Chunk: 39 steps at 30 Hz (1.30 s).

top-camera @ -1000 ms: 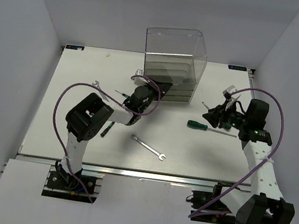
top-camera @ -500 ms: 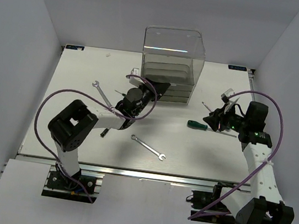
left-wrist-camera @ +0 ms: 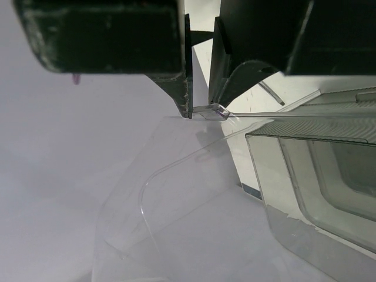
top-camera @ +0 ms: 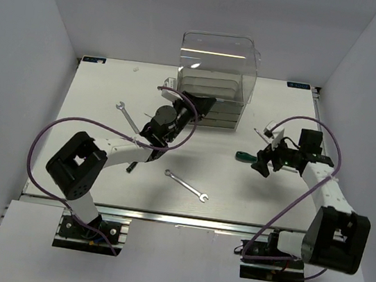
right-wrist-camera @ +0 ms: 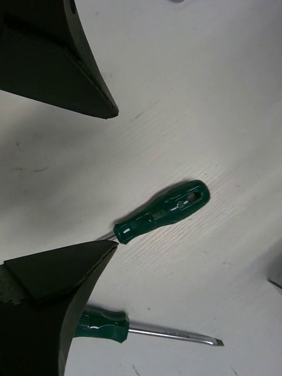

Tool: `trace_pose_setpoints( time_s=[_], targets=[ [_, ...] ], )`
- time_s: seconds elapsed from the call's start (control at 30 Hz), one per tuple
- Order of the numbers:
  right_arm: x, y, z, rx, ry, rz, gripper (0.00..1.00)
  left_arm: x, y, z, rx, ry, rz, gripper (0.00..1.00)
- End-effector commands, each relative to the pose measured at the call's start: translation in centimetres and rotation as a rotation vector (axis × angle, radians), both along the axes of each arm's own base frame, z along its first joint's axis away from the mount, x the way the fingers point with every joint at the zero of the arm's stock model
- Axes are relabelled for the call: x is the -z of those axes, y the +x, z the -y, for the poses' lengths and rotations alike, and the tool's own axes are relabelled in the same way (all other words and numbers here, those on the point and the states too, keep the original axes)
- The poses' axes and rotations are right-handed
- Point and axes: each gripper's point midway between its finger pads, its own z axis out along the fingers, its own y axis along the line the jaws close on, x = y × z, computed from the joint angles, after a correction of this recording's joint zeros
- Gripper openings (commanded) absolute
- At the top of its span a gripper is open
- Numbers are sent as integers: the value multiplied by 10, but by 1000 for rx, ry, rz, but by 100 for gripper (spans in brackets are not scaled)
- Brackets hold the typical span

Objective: Sort the tools into containers

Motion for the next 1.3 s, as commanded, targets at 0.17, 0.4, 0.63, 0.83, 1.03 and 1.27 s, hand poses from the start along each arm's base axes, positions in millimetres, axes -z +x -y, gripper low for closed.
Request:
trace_pose_setpoints(
  time_s=[0.17,0.4,0.63,0.83,1.03,1.27],
  targets=[
    [19,29,14,-281,-241,146,89,-71,-2,-2,-9,1,149,6],
    [56,40,12,-360,-335,95,89,-86,-5,-9,-25,-5,172,6],
    [78,59,-7,-353,-378,62,88,-94,-7,-9,-22,-8,181,7],
    [94,69,-2,-350,-411,-2,79,-100,-9,-10,-19,-17,188,7],
    [108,58,4,-382,-441,-63,59,-105,-10,-12,-21,-34,190,7],
    [88,37,0,-459,-455,-19,5,-119,-11,-15,-29,-56,199,7]
  ],
)
